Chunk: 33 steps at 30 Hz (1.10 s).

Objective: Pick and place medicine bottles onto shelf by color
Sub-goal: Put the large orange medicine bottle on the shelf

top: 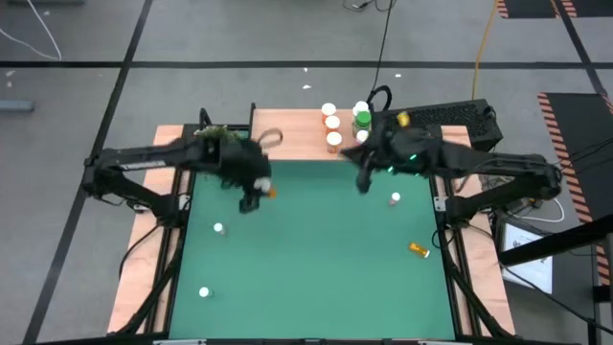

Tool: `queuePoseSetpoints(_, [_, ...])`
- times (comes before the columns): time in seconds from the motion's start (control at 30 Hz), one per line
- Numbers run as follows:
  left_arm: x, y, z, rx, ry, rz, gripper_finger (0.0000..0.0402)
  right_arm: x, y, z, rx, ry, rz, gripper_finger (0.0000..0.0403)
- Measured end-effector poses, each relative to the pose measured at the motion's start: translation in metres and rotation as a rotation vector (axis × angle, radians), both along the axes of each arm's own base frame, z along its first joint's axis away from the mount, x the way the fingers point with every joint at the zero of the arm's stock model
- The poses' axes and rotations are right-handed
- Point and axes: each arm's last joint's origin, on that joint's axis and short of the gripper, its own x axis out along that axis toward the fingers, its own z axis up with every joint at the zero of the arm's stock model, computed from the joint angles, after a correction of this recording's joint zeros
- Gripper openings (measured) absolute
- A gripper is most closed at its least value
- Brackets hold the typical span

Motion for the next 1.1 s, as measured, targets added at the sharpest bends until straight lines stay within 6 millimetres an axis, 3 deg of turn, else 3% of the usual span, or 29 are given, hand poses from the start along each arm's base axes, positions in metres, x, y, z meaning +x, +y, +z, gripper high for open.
queuePoseSetpoints(0.2, [0.029, 0.065, 0.015, 0.03, -0.014, 0.161, 0.0203, -0.035, -0.022, 0.014, -0.046, -0.006, -0.13, 0.0022])
queuePoseSetpoints(0.4, [0.064, 0.137, 0.019, 0.062, -0.018, 0.273, 0.0233, -0.047, -0.032, 0.005, -0.053, 0.133, -0.169, 0.0022])
queuePoseSetpoints(0.6, [0.08, 0.201, 0.019, 0.033, -0.046, 0.448, 0.022, -0.053, -0.041, -0.004, -0.053, 0.241, -0.201, 0.0022])
queuePoseSetpoints(0.73, [0.086, 0.218, 0.013, 0.028, -0.042, 0.475, 0.0212, -0.055, -0.048, -0.004, -0.068, 0.258, -0.151, 0.0022])
queuePoseSetpoints(0.9, [0.094, 0.223, -0.003, 0.024, -0.003, 0.454, 0.0231, -0.059, -0.057, -0.004, -0.062, 0.255, -0.146, 0.0022])
queuePoseSetpoints(1.1, [0.098, 0.223, -0.003, 0.095, -0.009, 0.376, 0.023, -0.061, -0.063, -0.004, -0.078, 0.266, -0.149, 0.0022])
